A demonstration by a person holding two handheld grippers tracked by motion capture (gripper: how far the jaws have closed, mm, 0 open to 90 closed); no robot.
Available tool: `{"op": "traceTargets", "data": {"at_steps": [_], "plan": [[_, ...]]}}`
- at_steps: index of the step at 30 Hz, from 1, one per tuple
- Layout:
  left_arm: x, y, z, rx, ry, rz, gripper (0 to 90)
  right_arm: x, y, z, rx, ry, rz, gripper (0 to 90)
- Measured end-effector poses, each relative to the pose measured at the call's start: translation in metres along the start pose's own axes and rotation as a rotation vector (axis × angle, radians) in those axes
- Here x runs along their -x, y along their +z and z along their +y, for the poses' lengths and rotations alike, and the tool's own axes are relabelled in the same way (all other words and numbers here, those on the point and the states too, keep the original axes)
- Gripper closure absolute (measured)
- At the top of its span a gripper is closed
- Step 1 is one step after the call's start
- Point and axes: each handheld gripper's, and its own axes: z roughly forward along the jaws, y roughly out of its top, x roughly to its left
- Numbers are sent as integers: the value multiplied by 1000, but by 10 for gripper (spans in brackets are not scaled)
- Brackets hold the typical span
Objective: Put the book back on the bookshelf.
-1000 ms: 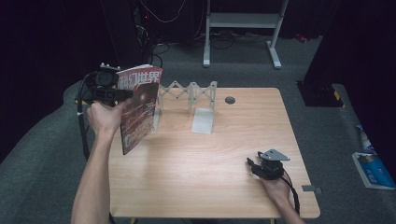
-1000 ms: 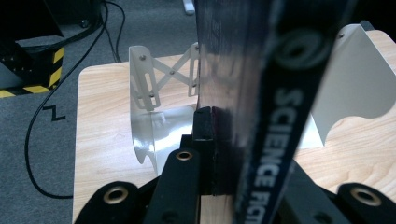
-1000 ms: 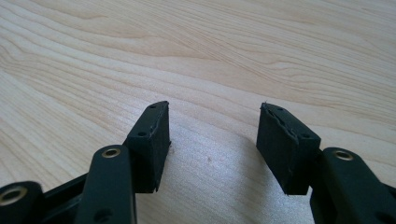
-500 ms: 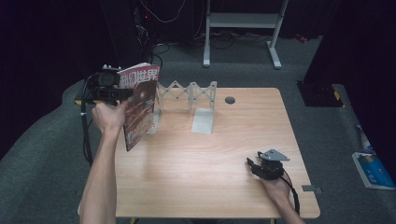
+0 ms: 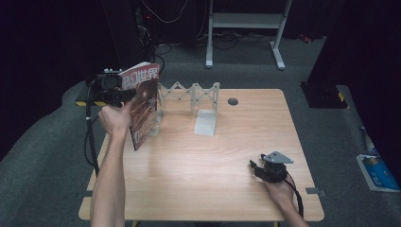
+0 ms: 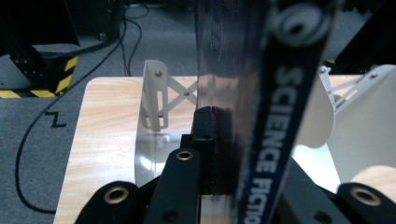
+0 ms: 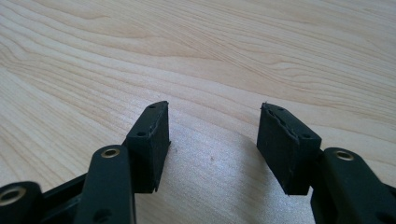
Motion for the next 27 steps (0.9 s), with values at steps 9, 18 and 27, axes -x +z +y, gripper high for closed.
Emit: {"op": "traceTargets", "data": {"at_steps": [9,18,27], "plan": [[-1,13,-9,23,-7,7,835,0,0,0,0,-1,1,437],[2,29,-15,44,-28,-1,836,0,0,0,-2,6,3,437],[7,36,-16,84,-40,-6,835,0,0,0,-2,6,3,437]]}}
